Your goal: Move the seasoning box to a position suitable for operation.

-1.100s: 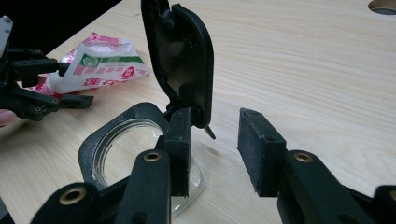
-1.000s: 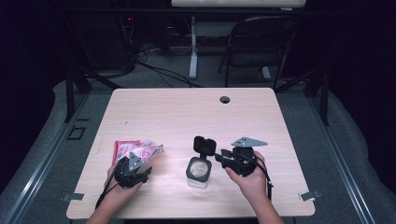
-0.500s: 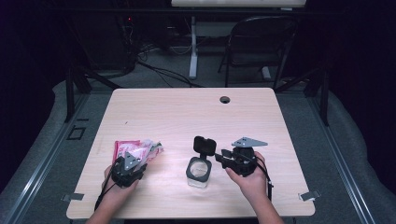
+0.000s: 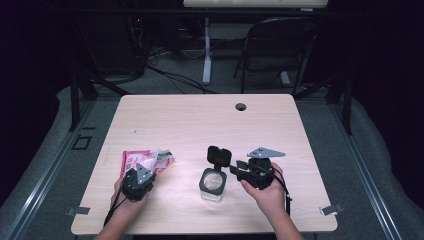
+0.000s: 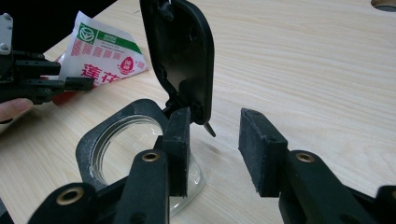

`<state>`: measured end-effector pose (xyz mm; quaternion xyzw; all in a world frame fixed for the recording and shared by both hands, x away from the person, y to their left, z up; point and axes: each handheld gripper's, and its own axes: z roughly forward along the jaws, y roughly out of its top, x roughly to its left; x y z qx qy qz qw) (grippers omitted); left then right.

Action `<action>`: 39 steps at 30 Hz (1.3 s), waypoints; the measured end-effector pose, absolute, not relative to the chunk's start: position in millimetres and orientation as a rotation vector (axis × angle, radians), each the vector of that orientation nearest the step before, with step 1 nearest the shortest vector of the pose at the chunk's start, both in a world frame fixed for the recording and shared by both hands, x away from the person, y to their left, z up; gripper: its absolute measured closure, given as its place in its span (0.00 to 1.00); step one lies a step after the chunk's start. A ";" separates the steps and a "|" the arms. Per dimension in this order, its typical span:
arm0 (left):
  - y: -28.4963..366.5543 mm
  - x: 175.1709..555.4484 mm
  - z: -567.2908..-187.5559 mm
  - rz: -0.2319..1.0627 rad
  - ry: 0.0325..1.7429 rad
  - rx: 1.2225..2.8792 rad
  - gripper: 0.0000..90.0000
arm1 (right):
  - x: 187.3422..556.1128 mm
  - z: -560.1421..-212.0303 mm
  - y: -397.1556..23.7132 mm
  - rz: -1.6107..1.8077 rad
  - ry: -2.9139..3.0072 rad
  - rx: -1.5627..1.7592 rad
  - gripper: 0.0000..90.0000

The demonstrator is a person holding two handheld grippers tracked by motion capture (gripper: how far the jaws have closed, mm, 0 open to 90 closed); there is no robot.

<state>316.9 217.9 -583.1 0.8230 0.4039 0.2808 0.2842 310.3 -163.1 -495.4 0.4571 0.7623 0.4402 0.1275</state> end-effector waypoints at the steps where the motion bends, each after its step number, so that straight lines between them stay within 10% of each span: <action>1: 219.2 317.5 -582.8 0.741 1.084 2.194 0.85 | 310.2 -495.4 -163.0 1.281 2.216 1.332 0.71; 39: 268.0 329.3 -567.1 0.339 1.245 1.923 1.00 | 309.3 -496.7 -164.7 1.284 2.219 1.329 0.70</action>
